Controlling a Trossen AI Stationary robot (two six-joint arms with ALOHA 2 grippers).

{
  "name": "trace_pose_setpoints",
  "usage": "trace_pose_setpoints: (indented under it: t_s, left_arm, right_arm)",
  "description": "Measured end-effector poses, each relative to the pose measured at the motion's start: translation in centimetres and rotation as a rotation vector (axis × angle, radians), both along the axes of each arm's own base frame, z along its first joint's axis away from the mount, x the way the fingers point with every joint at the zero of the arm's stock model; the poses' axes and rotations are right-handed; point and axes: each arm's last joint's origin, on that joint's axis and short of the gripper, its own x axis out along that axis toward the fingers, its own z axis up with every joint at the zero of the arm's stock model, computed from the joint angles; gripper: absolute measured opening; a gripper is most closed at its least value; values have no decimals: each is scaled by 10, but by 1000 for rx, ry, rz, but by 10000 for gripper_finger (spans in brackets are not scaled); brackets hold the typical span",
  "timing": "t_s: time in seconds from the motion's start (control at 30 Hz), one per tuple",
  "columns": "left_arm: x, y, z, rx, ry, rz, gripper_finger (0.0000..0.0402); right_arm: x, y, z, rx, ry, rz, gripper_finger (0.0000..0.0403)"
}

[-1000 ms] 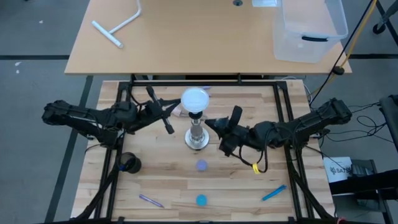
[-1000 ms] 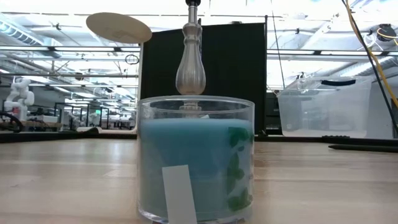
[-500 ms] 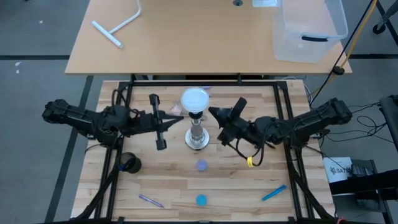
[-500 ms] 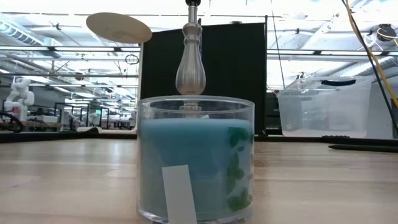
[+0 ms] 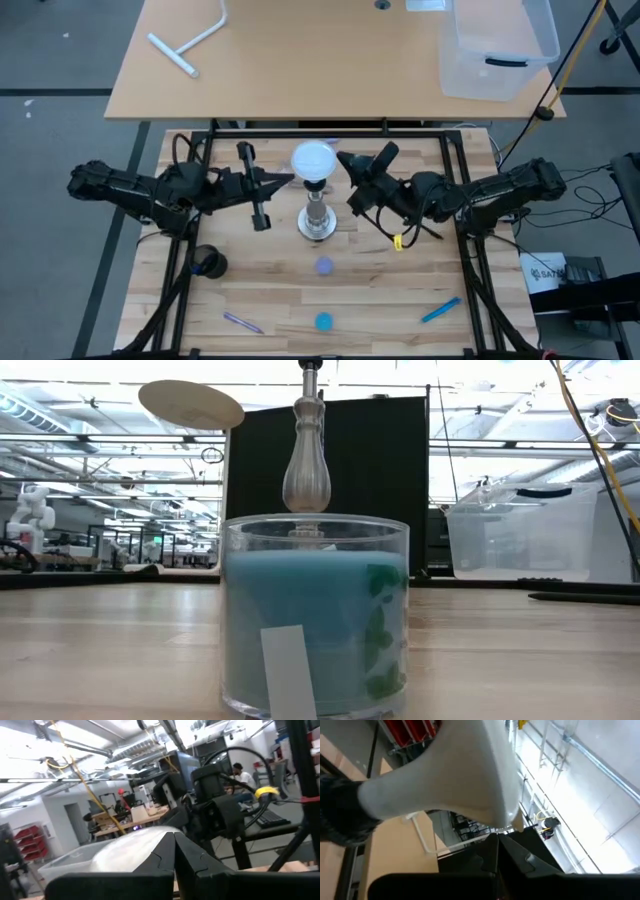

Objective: Screw lightbulb
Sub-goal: Insert the lightbulb into the silver lamp socket

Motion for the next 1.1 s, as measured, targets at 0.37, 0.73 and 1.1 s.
trace_pose_setpoints:
  t_s: [0.37,0.73,1.1]
  left_arm:
    - [4,12,-3,-38,9,65,0]
    - [6,23,-9,-61,68,173,0]
    - [5,28,-12,-91,89,247,0]
  right_arm:
    - [0,-3,5,-38,-35,41,0]
    - [-1,15,3,-42,-18,120,0]
    - [-4,31,-2,-23,24,149,0]
